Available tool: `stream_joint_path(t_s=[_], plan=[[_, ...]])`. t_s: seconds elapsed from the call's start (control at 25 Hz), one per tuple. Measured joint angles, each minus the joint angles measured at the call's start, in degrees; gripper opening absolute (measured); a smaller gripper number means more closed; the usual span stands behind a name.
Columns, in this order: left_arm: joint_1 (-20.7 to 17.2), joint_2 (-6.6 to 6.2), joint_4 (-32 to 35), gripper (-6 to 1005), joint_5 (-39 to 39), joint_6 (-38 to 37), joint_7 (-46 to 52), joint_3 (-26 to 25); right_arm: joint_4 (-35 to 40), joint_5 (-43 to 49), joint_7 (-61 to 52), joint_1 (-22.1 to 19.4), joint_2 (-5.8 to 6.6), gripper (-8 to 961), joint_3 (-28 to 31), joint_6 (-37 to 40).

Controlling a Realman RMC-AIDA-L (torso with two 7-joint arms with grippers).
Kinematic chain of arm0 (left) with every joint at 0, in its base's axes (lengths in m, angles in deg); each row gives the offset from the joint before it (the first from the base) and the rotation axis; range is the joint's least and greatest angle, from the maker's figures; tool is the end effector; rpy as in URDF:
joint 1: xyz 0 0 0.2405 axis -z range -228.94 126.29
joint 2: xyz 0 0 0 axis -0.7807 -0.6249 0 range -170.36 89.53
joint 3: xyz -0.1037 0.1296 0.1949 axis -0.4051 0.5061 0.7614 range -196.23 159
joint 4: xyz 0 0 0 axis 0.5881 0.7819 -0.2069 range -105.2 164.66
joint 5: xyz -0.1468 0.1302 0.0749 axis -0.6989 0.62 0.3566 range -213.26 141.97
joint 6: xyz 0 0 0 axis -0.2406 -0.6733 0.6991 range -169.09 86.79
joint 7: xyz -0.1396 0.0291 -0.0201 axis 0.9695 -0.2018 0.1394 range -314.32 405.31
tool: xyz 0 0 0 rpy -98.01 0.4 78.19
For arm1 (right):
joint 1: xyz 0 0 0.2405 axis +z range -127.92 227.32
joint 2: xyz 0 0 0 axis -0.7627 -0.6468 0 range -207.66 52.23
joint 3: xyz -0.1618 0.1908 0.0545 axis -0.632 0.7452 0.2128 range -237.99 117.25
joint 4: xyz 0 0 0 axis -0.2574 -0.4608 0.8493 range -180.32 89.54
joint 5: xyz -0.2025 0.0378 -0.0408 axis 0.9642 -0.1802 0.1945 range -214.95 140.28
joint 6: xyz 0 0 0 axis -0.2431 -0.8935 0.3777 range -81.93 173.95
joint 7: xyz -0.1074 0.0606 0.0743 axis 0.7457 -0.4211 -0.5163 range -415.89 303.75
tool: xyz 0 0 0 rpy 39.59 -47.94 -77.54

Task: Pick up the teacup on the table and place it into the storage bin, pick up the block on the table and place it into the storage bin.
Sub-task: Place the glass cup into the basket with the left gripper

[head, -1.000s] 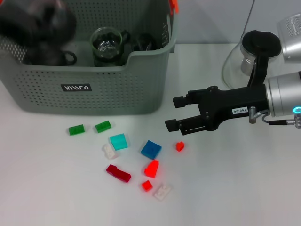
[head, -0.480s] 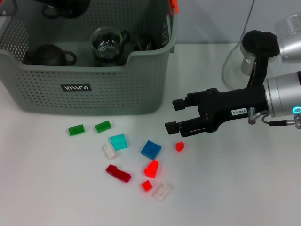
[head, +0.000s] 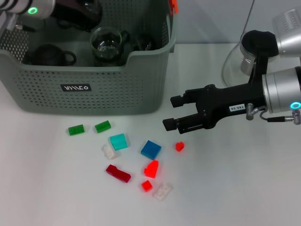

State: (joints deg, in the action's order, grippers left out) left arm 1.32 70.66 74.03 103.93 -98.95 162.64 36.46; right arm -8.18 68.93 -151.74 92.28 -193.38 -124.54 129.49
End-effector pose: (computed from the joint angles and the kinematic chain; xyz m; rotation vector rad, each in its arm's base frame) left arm -0.1772 0.4876 0.0625 -2.3763 -0.5696 0.0284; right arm 0.1764 0.3716 -0.0291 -3.0125 0.5860 0.5097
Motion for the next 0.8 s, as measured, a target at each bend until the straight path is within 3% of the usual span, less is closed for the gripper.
stream_joint_path(t_s=[0.2,0.6,0.8], plan=[[0.4,1.26,-2.0,47,2.1,5.4,-0.4,1.8,0.0,0.0,-0.3,0.2,0.0,851,-0.1,-0.1],[1.0,4.32,-2.6,48,9.6,8.9,-0.4,2.5,0.0,0.1,-0.3,0.1,0.01,850,-0.2,-0.3],[0.8,4.5,-2.5,48,9.9,9.1,0.0,2.2,-0.1,0.1,-0.3,0.1,0.0,850,-0.2,-0.3]])
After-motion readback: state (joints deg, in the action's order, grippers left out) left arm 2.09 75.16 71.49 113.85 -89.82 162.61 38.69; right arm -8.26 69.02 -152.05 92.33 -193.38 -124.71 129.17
